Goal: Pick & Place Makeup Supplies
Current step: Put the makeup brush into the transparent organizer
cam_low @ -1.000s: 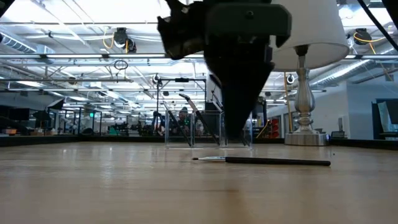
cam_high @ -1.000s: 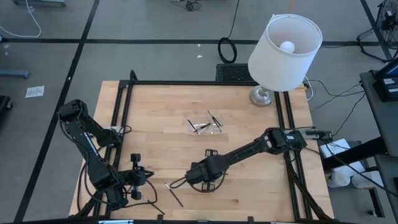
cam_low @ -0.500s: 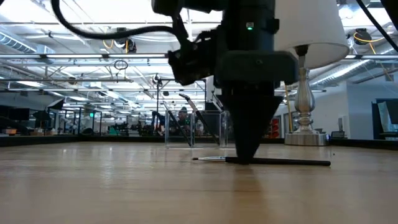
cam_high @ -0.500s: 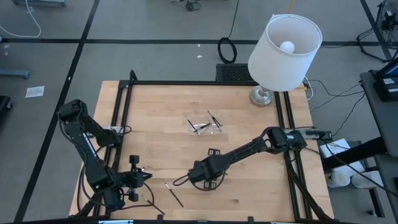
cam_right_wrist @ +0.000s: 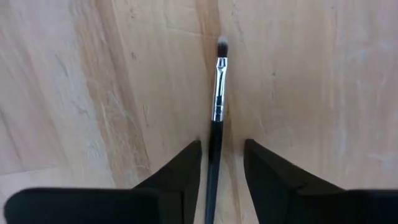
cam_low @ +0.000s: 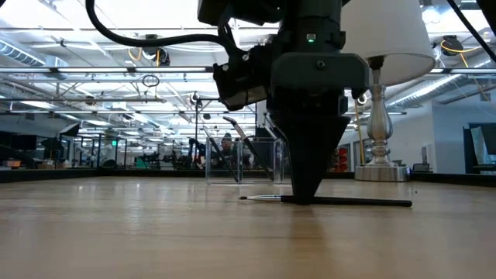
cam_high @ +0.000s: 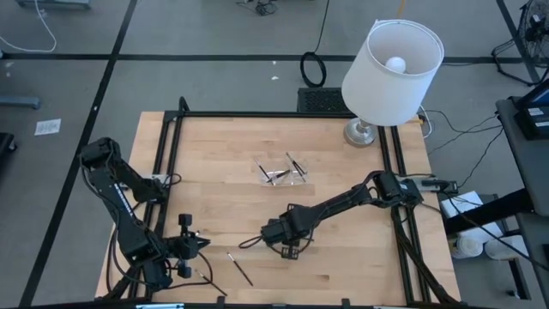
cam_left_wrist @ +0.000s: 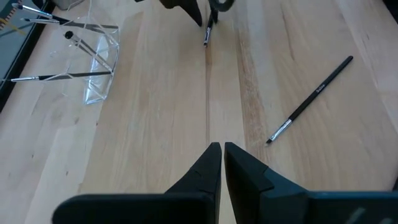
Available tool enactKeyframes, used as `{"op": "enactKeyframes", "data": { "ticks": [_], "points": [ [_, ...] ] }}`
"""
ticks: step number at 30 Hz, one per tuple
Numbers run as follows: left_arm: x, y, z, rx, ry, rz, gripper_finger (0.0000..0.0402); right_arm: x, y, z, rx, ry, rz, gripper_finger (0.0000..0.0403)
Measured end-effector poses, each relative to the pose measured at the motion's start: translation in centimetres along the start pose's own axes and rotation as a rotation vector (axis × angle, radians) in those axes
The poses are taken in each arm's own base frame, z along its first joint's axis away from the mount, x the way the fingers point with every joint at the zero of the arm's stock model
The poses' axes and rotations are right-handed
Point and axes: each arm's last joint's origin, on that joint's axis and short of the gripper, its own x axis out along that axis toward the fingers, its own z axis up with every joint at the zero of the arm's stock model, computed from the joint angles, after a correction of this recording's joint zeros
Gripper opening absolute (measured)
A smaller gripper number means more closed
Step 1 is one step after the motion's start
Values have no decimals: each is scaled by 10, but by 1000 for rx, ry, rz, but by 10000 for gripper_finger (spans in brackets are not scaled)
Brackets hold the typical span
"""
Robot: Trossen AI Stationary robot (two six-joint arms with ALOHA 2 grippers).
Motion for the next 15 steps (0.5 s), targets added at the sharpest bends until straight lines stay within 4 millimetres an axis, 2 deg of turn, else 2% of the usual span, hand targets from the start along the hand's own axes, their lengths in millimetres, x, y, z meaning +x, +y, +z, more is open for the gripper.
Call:
{"op": "enactKeyframes", "data": {
  "ticks": [15],
  "points": [
    [0,0,0,-4,-1,1,31,12,-12,-1,14,9,57,105]
  ]
}}
